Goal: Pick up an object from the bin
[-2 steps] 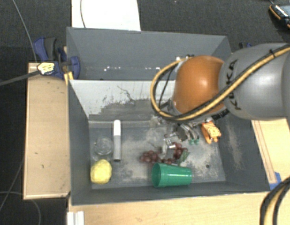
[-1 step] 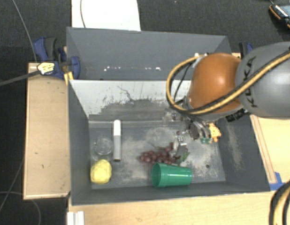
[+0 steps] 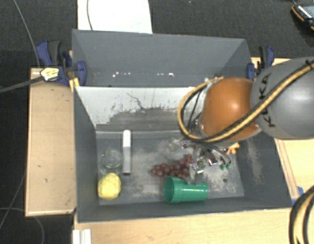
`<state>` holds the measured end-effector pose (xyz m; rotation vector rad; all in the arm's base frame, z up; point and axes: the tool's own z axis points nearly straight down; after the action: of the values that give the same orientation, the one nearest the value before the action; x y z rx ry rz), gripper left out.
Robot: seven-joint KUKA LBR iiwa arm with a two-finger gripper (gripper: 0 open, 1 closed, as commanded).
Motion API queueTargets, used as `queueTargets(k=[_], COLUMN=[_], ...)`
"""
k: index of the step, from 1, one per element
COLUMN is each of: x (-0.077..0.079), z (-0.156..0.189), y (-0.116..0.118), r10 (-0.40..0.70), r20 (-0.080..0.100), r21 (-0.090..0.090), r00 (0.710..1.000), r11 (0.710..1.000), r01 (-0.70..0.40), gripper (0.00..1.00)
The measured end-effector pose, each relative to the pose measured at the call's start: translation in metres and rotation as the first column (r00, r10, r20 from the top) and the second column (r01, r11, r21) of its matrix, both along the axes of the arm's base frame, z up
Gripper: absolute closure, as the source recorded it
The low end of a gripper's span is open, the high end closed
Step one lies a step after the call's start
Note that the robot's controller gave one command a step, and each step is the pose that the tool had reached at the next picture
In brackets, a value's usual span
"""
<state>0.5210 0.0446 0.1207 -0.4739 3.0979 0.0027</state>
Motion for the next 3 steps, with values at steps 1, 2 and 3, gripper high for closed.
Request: queueTargets(k=[1,2,3], x=[0.003,-0.006,-0.006], z=[-0.019,-0.044,-0.044], y=[-0.001,-0.009,-0.009], r10=[-0.134,-0.190,-0.190], r20=[0.020,0.038,0.038], r21=[0.006,0.011,0.011], r00=[0.991,0.981,0.981], r11=[0.991,0.982,0.982], r01=[0.134,0.189,0.190], gripper=[0.00,1.00,1.00])
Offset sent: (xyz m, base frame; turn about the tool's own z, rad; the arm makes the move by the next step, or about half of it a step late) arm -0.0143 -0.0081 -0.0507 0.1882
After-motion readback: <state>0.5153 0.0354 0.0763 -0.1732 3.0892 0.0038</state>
